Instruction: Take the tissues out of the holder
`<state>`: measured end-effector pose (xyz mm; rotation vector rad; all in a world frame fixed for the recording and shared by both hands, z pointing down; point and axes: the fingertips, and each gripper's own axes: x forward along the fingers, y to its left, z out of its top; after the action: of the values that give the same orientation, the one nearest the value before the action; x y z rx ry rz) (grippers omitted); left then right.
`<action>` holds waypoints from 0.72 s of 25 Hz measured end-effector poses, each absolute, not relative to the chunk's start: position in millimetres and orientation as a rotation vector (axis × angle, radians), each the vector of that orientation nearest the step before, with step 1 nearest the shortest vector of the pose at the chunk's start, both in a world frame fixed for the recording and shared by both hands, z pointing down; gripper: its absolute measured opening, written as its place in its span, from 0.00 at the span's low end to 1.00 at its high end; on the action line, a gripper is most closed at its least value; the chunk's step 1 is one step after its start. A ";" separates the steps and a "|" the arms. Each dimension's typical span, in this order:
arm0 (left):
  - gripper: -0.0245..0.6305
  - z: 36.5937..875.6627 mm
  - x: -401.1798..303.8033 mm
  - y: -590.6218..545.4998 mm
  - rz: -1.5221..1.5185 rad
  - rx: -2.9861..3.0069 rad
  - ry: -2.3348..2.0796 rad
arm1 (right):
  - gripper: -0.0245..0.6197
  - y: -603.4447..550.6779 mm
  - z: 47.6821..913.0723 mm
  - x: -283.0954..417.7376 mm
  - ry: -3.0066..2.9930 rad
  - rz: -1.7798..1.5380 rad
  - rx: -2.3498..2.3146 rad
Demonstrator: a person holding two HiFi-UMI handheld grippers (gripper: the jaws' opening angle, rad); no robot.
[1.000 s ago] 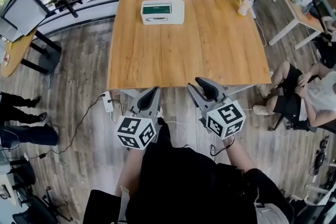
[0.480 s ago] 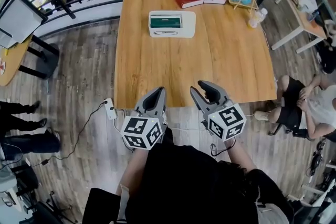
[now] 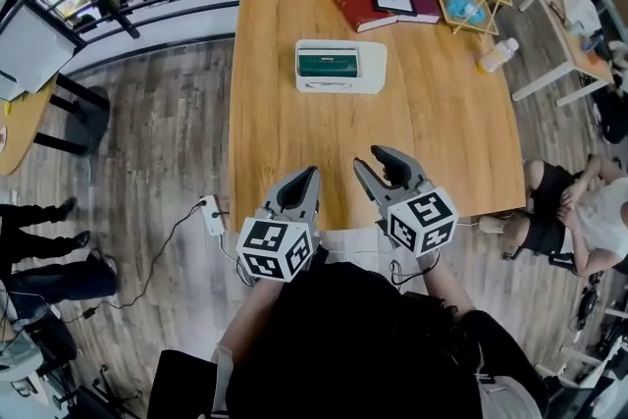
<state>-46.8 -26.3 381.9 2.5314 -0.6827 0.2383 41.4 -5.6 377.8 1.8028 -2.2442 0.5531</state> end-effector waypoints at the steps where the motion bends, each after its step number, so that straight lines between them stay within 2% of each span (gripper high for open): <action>1: 0.06 383.7 -47.1 -31.3 0.244 2.530 -0.675 | 0.29 -12.3 378.8 41.5 -2.238 0.548 1.806; 7: 0.06 393.0 -45.7 -53.2 0.263 2.506 -0.650 | 0.34 -42.6 383.1 44.5 -2.208 0.555 1.788; 18: 0.06 401.5 -31.2 -90.1 0.261 2.458 -0.735 | 0.35 -85.4 390.9 64.4 -2.215 0.546 1.745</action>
<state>-31.2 -90.1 401.5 2.4578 -0.7348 0.2613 64.4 -85.4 390.9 1.7452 -2.2152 0.5455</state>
